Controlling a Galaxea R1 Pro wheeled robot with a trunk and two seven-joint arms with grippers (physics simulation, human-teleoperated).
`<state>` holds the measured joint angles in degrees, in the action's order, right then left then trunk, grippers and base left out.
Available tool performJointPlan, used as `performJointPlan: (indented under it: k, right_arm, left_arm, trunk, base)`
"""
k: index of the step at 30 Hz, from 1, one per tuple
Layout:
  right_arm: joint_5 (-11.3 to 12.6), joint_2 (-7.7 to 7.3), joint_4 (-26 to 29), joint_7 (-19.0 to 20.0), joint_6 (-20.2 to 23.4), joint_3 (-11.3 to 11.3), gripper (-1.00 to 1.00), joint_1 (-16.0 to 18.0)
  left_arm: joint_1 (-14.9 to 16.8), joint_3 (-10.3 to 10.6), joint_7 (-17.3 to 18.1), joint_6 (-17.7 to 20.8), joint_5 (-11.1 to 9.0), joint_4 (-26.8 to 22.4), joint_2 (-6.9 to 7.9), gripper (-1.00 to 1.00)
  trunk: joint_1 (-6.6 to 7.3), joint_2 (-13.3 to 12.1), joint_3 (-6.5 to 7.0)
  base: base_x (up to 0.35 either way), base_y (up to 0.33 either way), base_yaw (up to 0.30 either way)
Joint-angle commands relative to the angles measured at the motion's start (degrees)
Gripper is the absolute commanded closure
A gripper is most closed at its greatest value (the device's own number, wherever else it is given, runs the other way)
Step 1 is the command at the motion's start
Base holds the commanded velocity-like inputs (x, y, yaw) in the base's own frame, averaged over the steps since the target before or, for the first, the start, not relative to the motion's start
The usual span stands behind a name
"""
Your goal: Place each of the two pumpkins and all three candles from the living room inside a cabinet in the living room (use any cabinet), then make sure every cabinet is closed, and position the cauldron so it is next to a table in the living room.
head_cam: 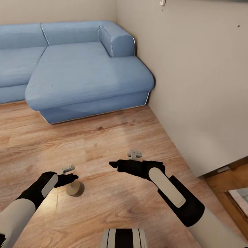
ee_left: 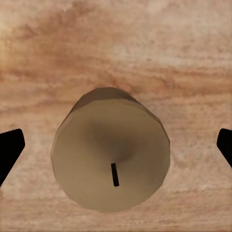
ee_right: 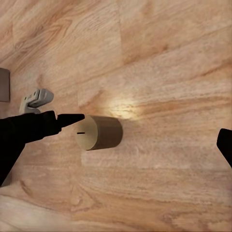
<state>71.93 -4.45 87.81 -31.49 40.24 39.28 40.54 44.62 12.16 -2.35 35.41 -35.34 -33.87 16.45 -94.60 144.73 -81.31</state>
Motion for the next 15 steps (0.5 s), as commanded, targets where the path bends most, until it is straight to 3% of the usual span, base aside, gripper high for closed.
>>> performJointPlan:
  k: [1, 11, 15]
  right_arm:
    - [0.6, -0.03, 0.0, -0.6, -0.1, 0.1, -1.0, 0.1]
    - [0.6, -0.03, 0.0, -0.6, -0.1, 0.1, -1.0, 0.1]
    - [0.6, -0.03, 0.1, -0.5, -0.1, 0.1, -1.0, 0.1]
  left_arm:
    - [0.0, 0.3, -0.3, 0.1, -0.4, -0.1, 0.08, -1.0]
    - [0.0, 0.3, -0.5, -0.9, -0.4, -0.1, 0.08, -1.0]
    - [0.0, 0.3, -0.5, -1.1, -0.4, -0.2, 0.08, -1.0]
  trunk:
    - [-0.01, 0.0, -0.27]
    - [-0.27, 0.2, -2.49]
    - [-0.27, 0.2, -2.49]
  base:
    - [0.0, 0.0, 0.0]
    - [0.0, 0.0, 0.0]
    - [0.0, 0.0, 0.0]
